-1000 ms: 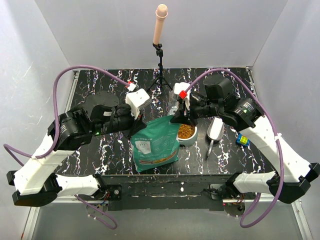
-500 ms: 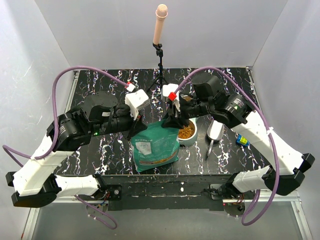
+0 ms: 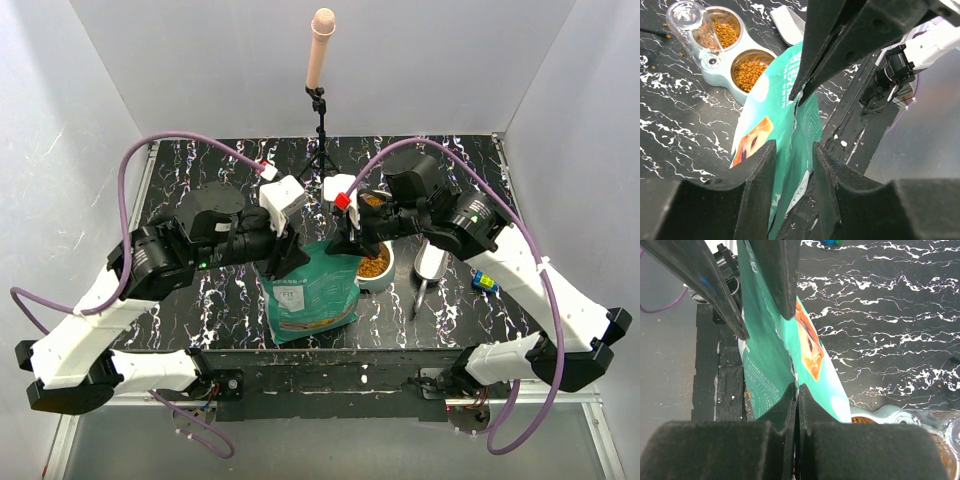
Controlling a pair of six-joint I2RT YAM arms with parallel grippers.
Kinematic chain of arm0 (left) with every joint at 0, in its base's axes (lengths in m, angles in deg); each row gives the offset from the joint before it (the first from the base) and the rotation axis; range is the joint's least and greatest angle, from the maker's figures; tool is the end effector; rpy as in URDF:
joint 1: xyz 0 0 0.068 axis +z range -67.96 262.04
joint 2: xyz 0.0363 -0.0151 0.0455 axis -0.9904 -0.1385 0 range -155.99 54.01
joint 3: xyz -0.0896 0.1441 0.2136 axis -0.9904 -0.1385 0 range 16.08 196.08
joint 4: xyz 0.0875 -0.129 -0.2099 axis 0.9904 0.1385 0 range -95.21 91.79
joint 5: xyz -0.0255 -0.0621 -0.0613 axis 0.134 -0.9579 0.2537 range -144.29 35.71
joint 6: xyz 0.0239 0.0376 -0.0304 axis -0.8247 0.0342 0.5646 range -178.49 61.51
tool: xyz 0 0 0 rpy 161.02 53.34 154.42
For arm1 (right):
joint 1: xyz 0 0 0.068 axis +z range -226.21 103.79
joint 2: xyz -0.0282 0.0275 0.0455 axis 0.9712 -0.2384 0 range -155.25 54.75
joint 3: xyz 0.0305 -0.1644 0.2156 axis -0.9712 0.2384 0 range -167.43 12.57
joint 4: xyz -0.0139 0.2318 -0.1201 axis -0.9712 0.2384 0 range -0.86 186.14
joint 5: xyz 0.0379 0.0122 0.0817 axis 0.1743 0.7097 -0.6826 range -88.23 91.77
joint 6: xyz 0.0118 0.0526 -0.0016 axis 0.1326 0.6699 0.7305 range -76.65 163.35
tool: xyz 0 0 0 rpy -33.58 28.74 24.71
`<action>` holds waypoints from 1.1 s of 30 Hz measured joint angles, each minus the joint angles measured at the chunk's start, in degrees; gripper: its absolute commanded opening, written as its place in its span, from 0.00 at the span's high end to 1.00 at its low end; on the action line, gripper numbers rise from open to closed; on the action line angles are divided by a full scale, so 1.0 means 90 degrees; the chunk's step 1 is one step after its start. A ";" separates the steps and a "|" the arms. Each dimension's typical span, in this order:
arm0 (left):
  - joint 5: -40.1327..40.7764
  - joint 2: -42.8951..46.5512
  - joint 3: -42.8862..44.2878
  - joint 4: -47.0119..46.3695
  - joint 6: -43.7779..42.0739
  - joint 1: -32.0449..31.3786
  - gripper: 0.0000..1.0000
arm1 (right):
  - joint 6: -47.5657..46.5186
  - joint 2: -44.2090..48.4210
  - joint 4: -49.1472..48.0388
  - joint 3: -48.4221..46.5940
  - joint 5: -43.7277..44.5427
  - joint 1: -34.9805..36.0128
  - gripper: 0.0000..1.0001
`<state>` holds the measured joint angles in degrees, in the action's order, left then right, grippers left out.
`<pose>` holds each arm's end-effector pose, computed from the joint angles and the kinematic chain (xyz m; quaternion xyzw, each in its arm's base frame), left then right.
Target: Serve the pet food
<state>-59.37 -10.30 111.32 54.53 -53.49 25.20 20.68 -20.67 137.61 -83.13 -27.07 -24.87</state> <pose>0.0962 -0.1530 0.4761 0.3962 0.7636 -0.2940 0.4166 0.1461 0.2100 0.4605 -0.6023 0.5867 0.3301 0.4290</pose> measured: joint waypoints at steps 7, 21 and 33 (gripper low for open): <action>-0.0063 -0.0024 -0.0466 -0.0165 -0.0024 0.0000 0.98 | 0.0044 0.0107 0.0029 0.0090 -0.0051 0.0015 0.99; -0.0192 0.0284 -0.0636 -0.0007 -0.0056 -0.0036 0.87 | -0.0172 0.0102 0.0330 -0.0012 -0.0301 -0.0027 0.99; 0.0019 0.0590 -0.0612 0.0338 -0.0155 -0.0029 1.00 | -0.0104 0.0015 0.0413 -0.0114 -0.0362 -0.0046 0.69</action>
<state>-59.20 -4.99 105.81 57.57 -54.89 24.94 19.74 -20.53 141.33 -84.16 -30.32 -25.29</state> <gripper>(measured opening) 0.019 0.143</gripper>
